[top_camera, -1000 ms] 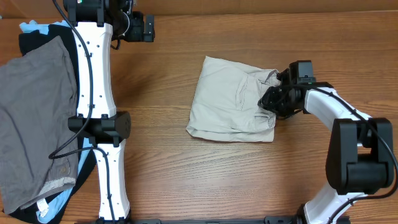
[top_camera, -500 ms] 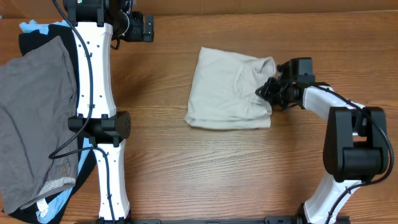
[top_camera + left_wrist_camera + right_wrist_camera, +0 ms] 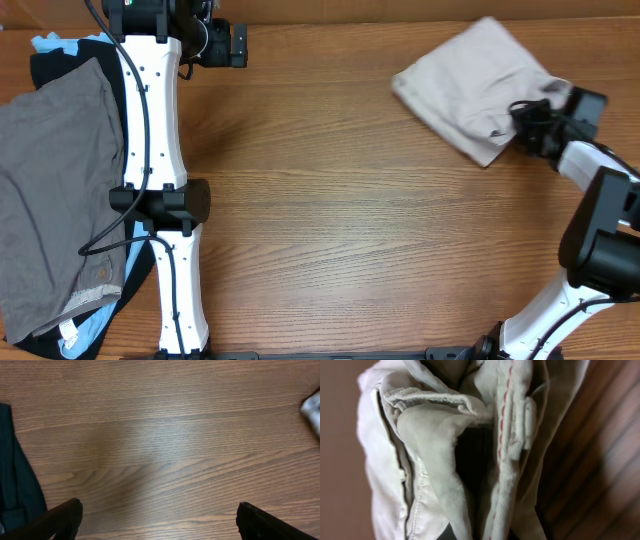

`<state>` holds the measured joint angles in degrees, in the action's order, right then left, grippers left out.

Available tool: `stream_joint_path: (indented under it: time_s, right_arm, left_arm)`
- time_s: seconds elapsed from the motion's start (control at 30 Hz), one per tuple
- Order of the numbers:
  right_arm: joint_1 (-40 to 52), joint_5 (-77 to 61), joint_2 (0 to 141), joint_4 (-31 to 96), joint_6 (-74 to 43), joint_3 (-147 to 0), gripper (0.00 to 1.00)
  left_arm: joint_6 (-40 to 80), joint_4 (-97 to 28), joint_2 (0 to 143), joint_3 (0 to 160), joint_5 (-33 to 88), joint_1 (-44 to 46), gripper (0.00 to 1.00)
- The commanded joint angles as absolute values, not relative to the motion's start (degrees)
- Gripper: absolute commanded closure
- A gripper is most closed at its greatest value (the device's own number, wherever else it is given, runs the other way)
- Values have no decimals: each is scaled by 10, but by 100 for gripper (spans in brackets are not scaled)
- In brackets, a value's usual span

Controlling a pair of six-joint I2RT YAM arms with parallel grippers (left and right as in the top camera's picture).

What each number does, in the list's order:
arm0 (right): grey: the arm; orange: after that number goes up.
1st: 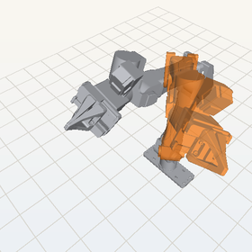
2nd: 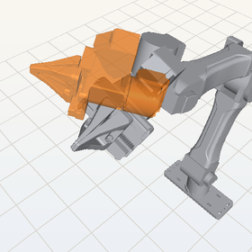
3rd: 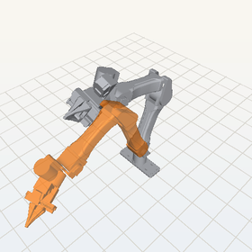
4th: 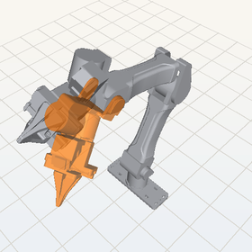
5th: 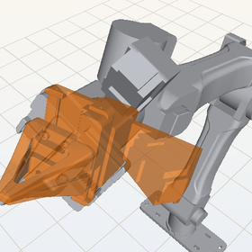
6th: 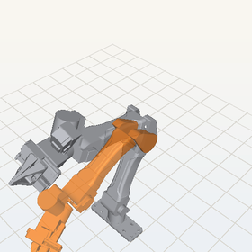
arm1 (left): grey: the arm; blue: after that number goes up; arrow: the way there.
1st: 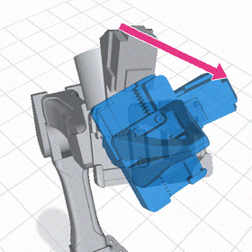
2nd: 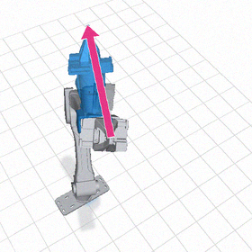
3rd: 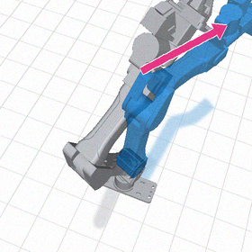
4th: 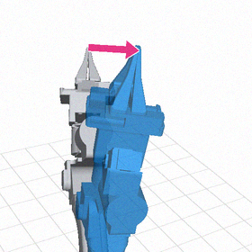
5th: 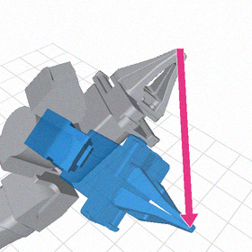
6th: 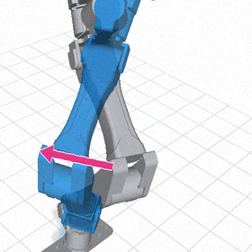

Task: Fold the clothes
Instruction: 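Drag the folded shorts to the upper right with the right gripper, then release the shorts and pull the right gripper back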

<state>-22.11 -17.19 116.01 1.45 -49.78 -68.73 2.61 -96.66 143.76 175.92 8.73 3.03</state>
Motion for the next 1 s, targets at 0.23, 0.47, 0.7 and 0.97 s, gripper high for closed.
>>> stream_joint_path:
  time_s: [0.23,0.47,0.7,0.97]
  right_arm:
    - [-152,-24,1170,-44,-701,-701,96]
    - [-67,170,1192,-105,-761,-701,96]
    - [-67,213,1192,-124,-765,-701,96]
    - [-95,193,1192,-157,-765,-701,96]
  left_arm:
    - [30,-968,1424,1767,86,48,0]
    - [30,-968,1424,1767,84,56,0]
    - [30,-968,1424,1767,84,57,0]
    - [30,-968,1424,1767,84,57,0]
